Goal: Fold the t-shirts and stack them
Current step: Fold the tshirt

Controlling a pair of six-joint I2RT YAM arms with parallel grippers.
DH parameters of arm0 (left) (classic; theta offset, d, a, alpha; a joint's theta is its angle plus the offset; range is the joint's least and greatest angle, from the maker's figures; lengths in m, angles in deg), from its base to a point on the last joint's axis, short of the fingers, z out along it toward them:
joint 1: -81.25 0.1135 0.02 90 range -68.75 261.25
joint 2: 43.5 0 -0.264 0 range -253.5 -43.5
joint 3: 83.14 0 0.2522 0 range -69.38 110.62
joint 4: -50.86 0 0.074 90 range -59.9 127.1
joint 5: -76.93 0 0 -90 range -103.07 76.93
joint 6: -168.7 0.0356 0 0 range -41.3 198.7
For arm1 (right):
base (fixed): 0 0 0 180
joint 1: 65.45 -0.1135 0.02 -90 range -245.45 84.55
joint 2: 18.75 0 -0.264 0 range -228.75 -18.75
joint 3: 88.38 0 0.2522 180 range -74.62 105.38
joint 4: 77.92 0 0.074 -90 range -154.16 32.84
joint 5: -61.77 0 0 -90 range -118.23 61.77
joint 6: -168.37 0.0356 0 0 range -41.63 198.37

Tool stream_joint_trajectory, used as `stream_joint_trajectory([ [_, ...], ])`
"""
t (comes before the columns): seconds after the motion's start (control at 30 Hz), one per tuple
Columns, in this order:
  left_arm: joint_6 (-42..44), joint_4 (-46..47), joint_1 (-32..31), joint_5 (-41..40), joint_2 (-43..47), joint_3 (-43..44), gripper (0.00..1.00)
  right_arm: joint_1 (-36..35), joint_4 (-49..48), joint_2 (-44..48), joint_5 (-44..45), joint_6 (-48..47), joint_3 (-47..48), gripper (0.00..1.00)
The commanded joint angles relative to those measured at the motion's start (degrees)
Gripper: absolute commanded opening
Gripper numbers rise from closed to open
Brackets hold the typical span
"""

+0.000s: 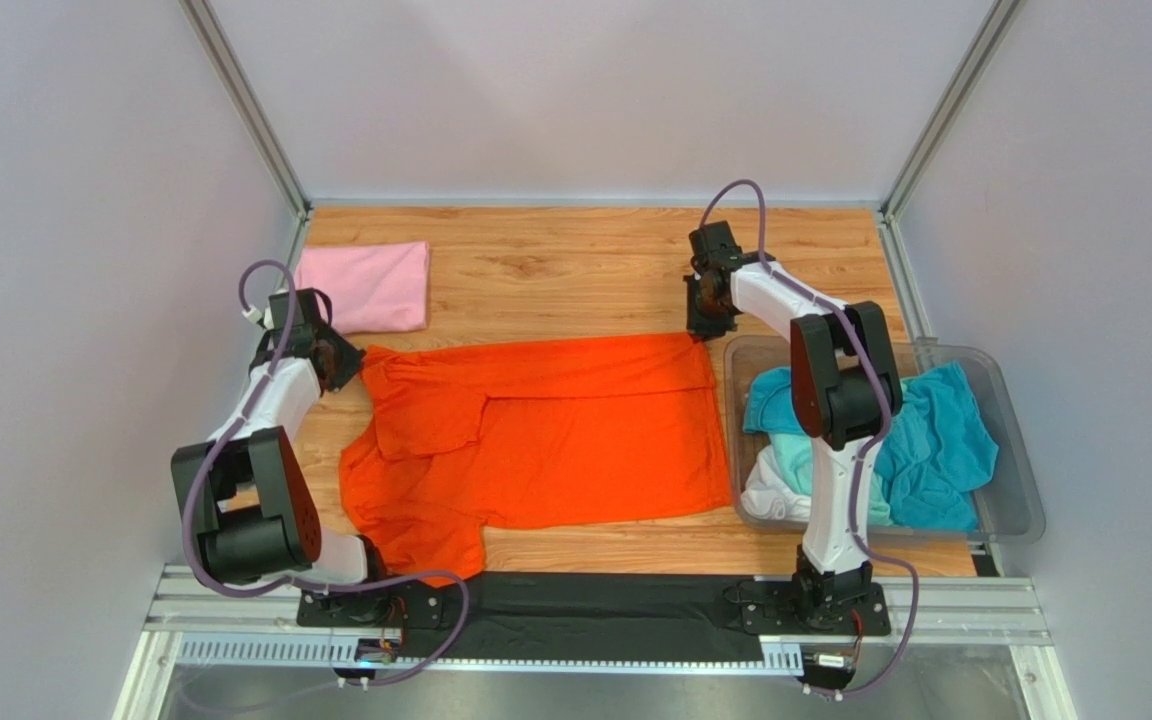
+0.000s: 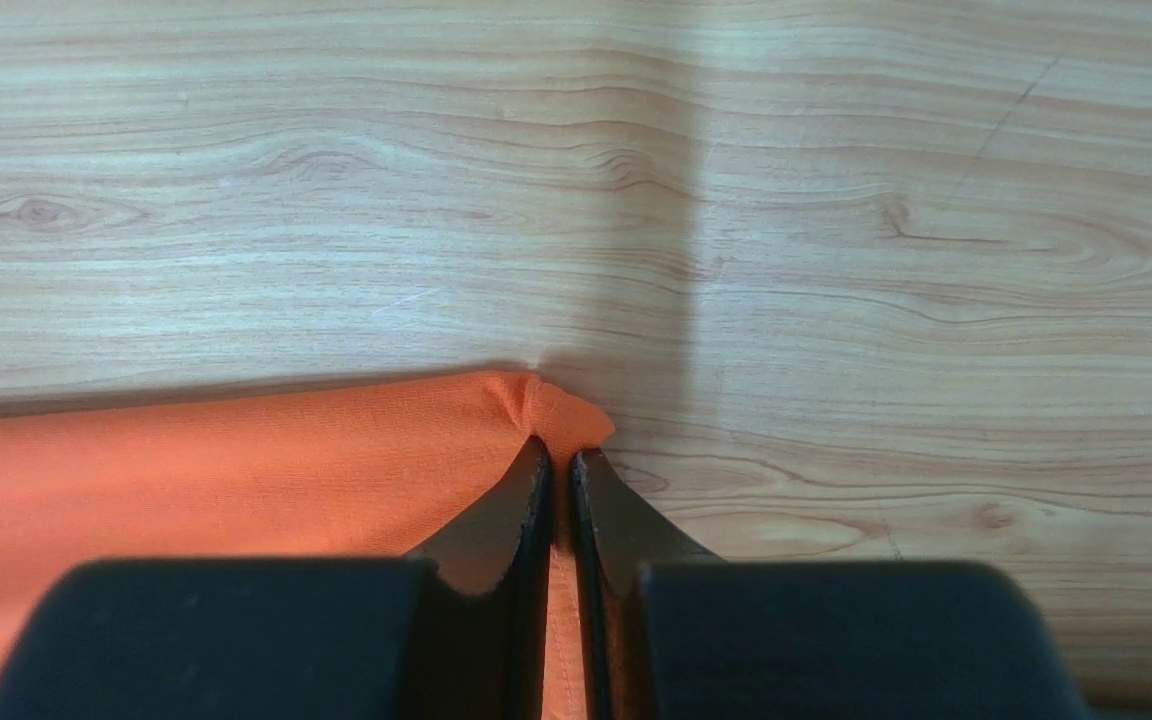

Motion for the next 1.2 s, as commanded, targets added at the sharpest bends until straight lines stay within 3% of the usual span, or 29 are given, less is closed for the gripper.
stream_joint_trajectory([
  [0.0,-1.5,-0.7,0.7,-5.4,-0.2,1.4,0.0,0.8,-0.6,-0.1,1.7,0.5,0.5,0.08],
  [0.13,-2.4,-2.2,0.8,-5.2,-4.8,4.1,0.01,0.8,-1.3,-0.6,-0.3,0.5,1.0,0.11],
  [0.2,-2.0,-2.3,0.7,-5.0,-5.9,5.8,0.18,0.8,-1.4,-0.5,-0.9,0.6,1.4,0.17],
  [0.23,-2.0,-2.9,0.7,-5.1,-6.7,6.4,0.31,0.8,-1.4,-0.3,-1.0,0.7,1.6,0.2],
  [0.27,-1.6,-3.6,0.8,-5.5,-7.1,8.1,0.52,0.8,-1.3,0.1,-1.2,0.7,1.9,0.28],
  [0.3,-1.3,-4.4,0.7,-5.4,-7.2,9.0,0.6,0.8,-1.3,1.0,-1.3,0.8,2.1,0.32],
  [0.33,-1.1,-6.3,0.7,-5.6,-6.9,10.7,0.76,0.7,-0.8,1.7,-1.6,0.8,2.3,0.36],
  [0.37,-1.2,-7.2,0.7,-5.6,-6.3,11.2,0.82,0.7,-0.6,2.4,-1.8,0.7,3.0,0.44],
  [0.4,-1.3,-8.5,0.8,-5.7,-4.3,11.5,0.87,0.7,-0.2,3.0,-2.0,0.4,3.4,0.45],
  [0.43,-1.9,-9.2,0.7,-5.5,-2.9,11.6,0.99,0.6,0.2,4.7,-2.5,0.3,4.0,0.47],
  [0.6,-6.0,-15.4,0.7,-1.2,7.8,10.2,1.0,-0.5,2.5,11.7,-5.9,-2.4,4.7,0.79],
  [0.67,-7.0,-16.5,0.6,1.8,11.3,8.3,1.0,-1.5,3.0,16.1,-7.2,-3.1,3.9,1.0],
  [0.9,-6.3,-20.2,-4.5,7.1,28.6,0.1,1.0,-6.8,-0.4,30.1,-8.4,-1.8,-7.9,1.0],
  [1.0,-6.3,-19.1,-6.5,7.3,30.7,-2.3,1.0,-9.7,-4.1,31.8,-9.2,0.0,-13.5,1.0],
  [1.17,-4.8,-14.3,-8.0,12.7,26.8,-3.8,1.0,-13.5,-6.4,27.2,-8.5,2.7,-14.3,1.0],
])
